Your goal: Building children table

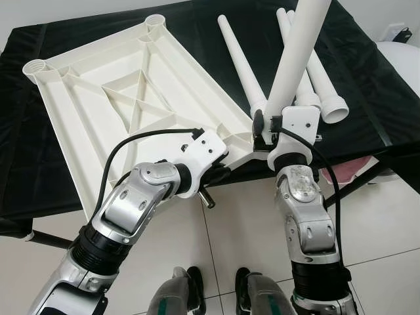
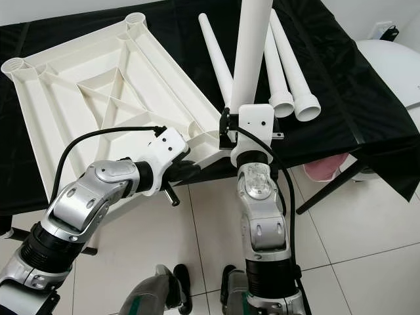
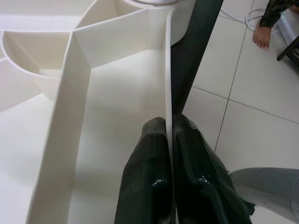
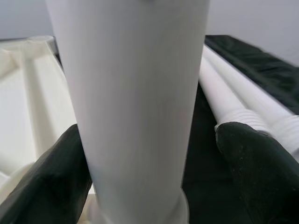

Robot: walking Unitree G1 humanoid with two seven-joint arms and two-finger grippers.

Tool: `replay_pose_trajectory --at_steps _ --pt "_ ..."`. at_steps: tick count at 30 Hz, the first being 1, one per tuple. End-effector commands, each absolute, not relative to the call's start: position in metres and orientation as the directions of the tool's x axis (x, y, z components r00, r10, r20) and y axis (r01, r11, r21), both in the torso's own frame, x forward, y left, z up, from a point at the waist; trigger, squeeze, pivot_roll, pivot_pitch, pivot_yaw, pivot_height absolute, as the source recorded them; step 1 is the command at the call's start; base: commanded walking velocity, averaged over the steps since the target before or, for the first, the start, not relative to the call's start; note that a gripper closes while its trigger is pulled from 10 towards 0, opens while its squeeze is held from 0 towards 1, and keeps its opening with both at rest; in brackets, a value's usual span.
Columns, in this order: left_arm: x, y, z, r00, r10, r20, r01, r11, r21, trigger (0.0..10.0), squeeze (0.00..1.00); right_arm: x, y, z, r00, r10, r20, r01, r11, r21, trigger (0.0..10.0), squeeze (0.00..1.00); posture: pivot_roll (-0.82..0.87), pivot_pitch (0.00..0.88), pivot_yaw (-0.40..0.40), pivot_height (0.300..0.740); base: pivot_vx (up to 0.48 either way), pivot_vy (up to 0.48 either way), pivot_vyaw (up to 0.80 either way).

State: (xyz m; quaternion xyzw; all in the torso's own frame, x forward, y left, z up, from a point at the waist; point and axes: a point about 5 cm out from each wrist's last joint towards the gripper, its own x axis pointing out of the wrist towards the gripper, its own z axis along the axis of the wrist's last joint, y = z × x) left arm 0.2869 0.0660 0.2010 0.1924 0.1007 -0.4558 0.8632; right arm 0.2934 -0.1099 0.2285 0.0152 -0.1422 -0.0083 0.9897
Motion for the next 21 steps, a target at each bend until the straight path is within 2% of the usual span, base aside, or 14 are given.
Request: replay_pose_trajectory --at_steps 1,5,8,21 --pt "0.289 0.071 0.207 0.598 -0.733 -0.325 0.801 0.540 0.258 10.0 0.00 0.294 -0.108 0.230 0.955 0.060 0.290 -0.082 0.995 0.062 10.0 0.00 -0.08 0.225 0.075 0.740 0.000 0.000 0.00" --pt "0.290 0.071 0.207 0.600 -0.731 -0.324 0.800 0.542 0.258 10.0 0.00 0.296 -0.108 0.232 0.947 0.133 0.293 -0.161 0.984 0.071 10.0 0.00 -0.09 0.226 0.075 0.740 0.000 0.000 0.00" --pt "0.291 0.072 0.208 0.604 -0.730 -0.320 0.797 0.546 0.260 10.0 0.00 0.302 -0.117 0.231 0.922 0.274 0.273 -0.301 0.951 0.064 10.0 0.00 -0.09 0.225 0.070 0.740 0.000 0.000 0.00" --pt "0.294 0.074 0.209 0.622 -0.718 -0.311 0.783 0.563 0.266 10.0 0.00 0.319 -0.149 0.233 0.848 0.480 0.225 -0.475 0.876 -0.079 10.0 0.00 -0.09 0.227 0.056 0.740 0.000 0.000 0.00"
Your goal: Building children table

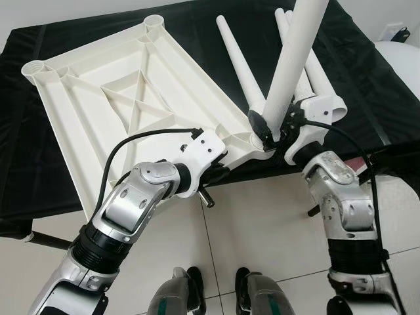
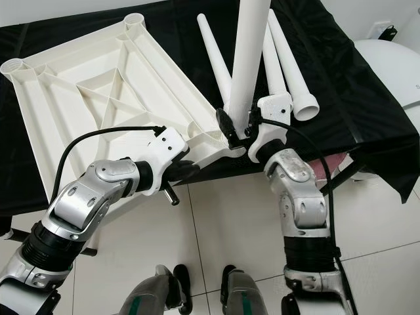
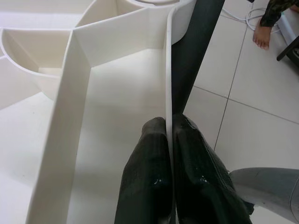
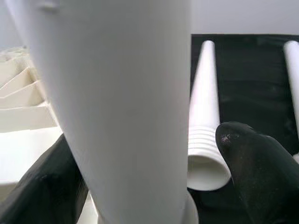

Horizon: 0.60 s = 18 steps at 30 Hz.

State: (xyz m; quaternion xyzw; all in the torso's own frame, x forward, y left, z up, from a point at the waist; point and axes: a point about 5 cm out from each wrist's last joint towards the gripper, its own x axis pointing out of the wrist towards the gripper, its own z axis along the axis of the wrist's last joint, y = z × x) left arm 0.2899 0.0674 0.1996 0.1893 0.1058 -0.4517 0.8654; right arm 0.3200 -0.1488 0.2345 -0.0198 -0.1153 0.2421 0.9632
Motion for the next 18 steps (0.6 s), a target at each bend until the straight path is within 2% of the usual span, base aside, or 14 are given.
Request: replay_pose_trajectory --at_steps 1,6,14,15,16,17,18 --pt "0.294 0.074 0.209 0.624 -0.717 -0.311 0.781 0.565 0.266 10.0 0.00 0.320 -0.152 0.234 0.842 0.493 0.221 -0.486 0.870 -0.087 10.0 0.00 -0.09 0.227 0.056 0.740 0.000 0.000 0.00" --pt "0.296 0.075 0.210 0.631 -0.714 -0.305 0.776 0.571 0.268 10.0 0.00 0.325 -0.159 0.236 0.778 0.603 0.176 -0.587 0.798 -0.135 10.0 0.00 -0.10 0.226 0.049 0.740 0.000 0.000 0.00" --pt "0.295 0.073 0.210 0.628 -0.717 -0.303 0.778 0.569 0.267 10.0 0.00 0.332 -0.163 0.235 0.753 0.638 0.160 -0.622 0.770 -0.145 10.0 0.00 -0.09 0.221 0.046 0.740 0.000 0.000 0.00" --pt "0.295 0.073 0.210 0.628 -0.717 -0.303 0.778 0.568 0.268 10.0 0.00 0.333 -0.163 0.234 0.747 0.645 0.160 -0.629 0.764 -0.145 6.4 0.00 -0.09 0.221 0.046 0.740 0.000 0.000 0.00" --pt "0.295 0.073 0.210 0.628 -0.717 -0.303 0.778 0.568 0.268 10.0 0.00 0.334 -0.163 0.234 0.739 0.653 0.163 -0.638 0.757 -0.140 3.6 0.00 -0.09 0.217 0.046 0.740 0.000 0.000 0.00" --pt "0.295 0.073 0.210 0.627 -0.718 -0.303 0.778 0.567 0.268 10.0 0.00 0.335 -0.163 0.233 0.733 0.661 0.163 -0.646 0.750 -0.139 0.0 0.00 -0.09 0.217 0.046 0.740 0.000 0.000 0.00" --pt "0.295 0.073 0.210 0.627 -0.718 -0.302 0.779 0.567 0.268 10.0 0.00 0.336 -0.162 0.233 0.729 0.664 0.165 -0.649 0.748 -0.139 0.0 0.00 -0.09 0.217 0.046 0.740 0.000 0.000 0.00"
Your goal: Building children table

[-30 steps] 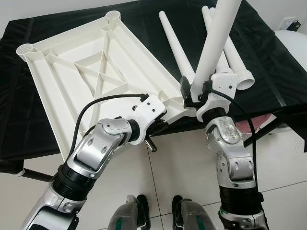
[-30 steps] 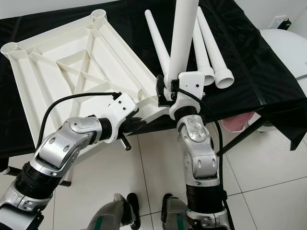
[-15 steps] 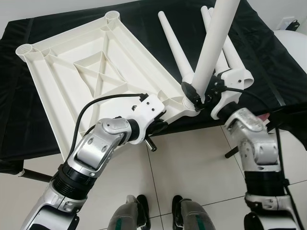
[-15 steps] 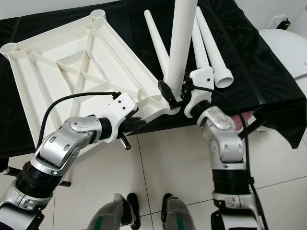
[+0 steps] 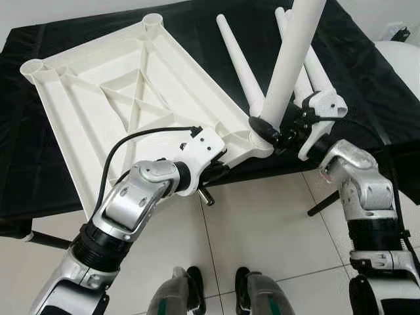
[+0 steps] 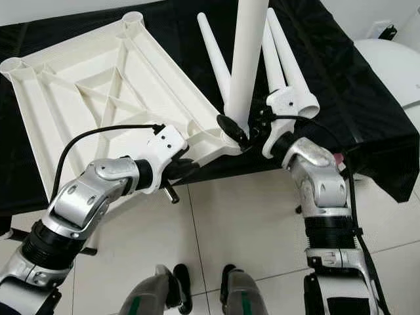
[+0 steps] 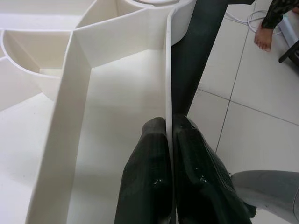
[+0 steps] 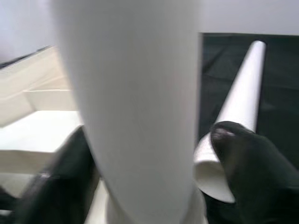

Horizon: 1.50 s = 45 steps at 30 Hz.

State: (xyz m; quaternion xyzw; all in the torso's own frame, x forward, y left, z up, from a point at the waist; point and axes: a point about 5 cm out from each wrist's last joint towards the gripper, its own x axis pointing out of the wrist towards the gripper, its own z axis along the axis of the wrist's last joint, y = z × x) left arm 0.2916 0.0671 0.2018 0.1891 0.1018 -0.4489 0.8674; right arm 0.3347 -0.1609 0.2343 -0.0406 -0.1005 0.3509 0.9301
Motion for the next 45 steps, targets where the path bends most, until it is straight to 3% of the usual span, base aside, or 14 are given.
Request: replay_pose_trajectory --at_steps 1,2,42,43,44,45 --pt "0.295 0.073 0.210 0.627 -0.718 -0.302 0.779 0.567 0.268 10.0 0.00 0.336 -0.162 0.233 0.729 0.664 0.165 -0.649 0.748 -0.139 0.0 0.00 -0.09 0.217 0.046 0.740 0.000 0.000 0.00" --pt "0.295 0.073 0.209 0.627 -0.718 -0.303 0.779 0.568 0.267 10.0 0.00 0.337 -0.162 0.233 0.725 0.669 0.166 -0.654 0.744 -0.141 10.0 0.00 -0.09 0.214 0.047 0.740 0.000 0.000 0.00" --pt "0.291 0.069 0.200 0.610 -0.720 -0.331 0.792 0.557 0.249 10.0 0.00 0.344 -0.153 0.228 0.645 0.736 0.204 -0.724 0.674 -0.143 10.0 0.00 -0.09 0.230 0.066 0.740 0.000 0.000 0.00" --pt "0.291 0.069 0.201 0.611 -0.720 -0.330 0.792 0.557 0.249 10.0 0.00 0.344 -0.153 0.227 0.645 0.736 0.203 -0.724 0.675 -0.143 6.2 0.00 -0.09 0.232 0.067 0.740 0.000 0.000 0.00" --pt "0.291 0.069 0.201 0.611 -0.720 -0.330 0.792 0.557 0.249 10.0 0.00 0.344 -0.153 0.227 0.645 0.736 0.203 -0.724 0.675 -0.143 6.2 0.00 -0.09 0.232 0.067 0.740 0.000 0.000 0.00" --pt "0.291 0.069 0.201 0.611 -0.720 -0.330 0.792 0.558 0.249 10.0 0.00 0.344 -0.153 0.226 0.646 0.736 0.203 -0.724 0.675 -0.143 4.2 0.00 -0.09 0.232 0.067 0.740 0.000 0.000 0.00"
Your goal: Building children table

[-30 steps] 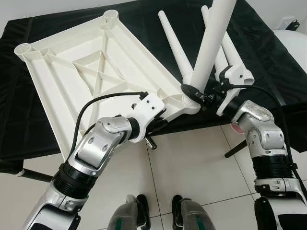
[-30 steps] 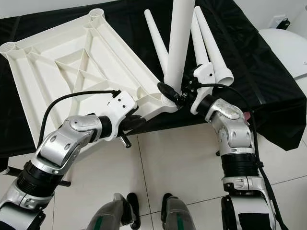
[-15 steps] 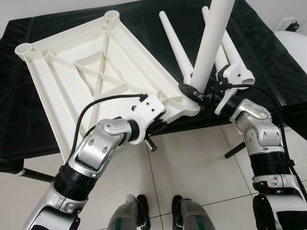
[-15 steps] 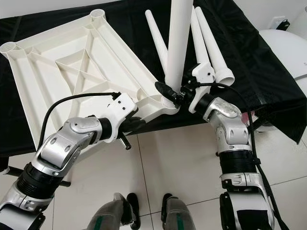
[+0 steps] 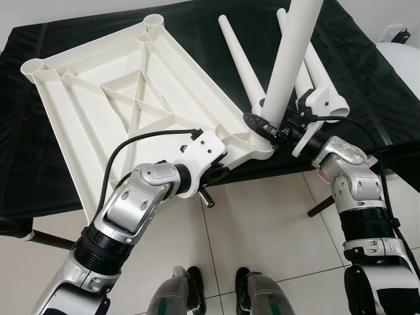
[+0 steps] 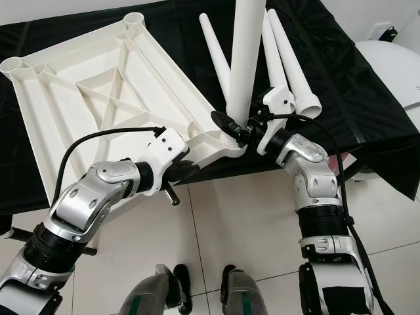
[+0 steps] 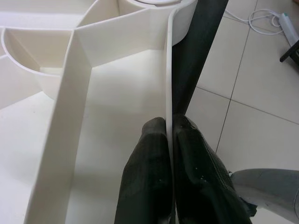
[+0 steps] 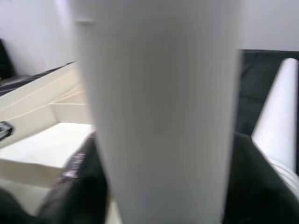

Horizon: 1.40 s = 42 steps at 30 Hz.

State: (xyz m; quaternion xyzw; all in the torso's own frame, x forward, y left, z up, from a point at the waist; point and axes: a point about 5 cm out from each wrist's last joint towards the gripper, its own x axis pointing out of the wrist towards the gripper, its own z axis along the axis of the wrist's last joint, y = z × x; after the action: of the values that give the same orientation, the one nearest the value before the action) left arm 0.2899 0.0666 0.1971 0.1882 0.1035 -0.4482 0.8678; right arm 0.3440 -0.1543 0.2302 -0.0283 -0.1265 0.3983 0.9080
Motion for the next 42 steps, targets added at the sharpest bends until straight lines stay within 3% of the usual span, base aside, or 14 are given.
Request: replay_pose_trajectory --at_steps 1,5,6,22,42 --pt "0.291 0.069 0.201 0.611 -0.720 -0.329 0.792 0.558 0.249 10.0 0.00 0.344 -0.154 0.225 0.645 0.737 0.202 -0.725 0.674 -0.142 0.0 0.00 -0.09 0.234 0.067 0.740 0.000 0.000 0.00" --pt "0.292 0.070 0.202 0.613 -0.719 -0.328 0.790 0.560 0.249 10.0 0.00 0.344 -0.154 0.223 0.650 0.733 0.198 -0.720 0.678 -0.146 0.0 0.00 -0.09 0.234 0.067 0.740 0.000 0.000 0.00" --pt "0.292 0.070 0.202 0.614 -0.718 -0.327 0.789 0.561 0.250 10.0 0.00 0.344 -0.154 0.223 0.652 0.732 0.197 -0.718 0.680 -0.150 10.0 0.00 -0.09 0.236 0.066 0.740 0.000 0.000 0.00" --pt "0.292 0.071 0.202 0.623 -0.711 -0.326 0.782 0.569 0.252 10.0 0.00 0.334 -0.142 0.227 0.696 0.664 0.273 -0.658 0.742 -0.125 10.0 0.00 -0.09 0.236 0.061 0.740 0.000 0.000 0.00" --pt "0.293 0.071 0.202 0.621 -0.713 -0.326 0.784 0.566 0.256 10.0 0.00 0.312 -0.118 0.230 0.841 0.404 0.360 -0.409 0.910 -0.066 10.0 0.00 -0.09 0.231 0.063 0.740 0.000 0.000 0.00"
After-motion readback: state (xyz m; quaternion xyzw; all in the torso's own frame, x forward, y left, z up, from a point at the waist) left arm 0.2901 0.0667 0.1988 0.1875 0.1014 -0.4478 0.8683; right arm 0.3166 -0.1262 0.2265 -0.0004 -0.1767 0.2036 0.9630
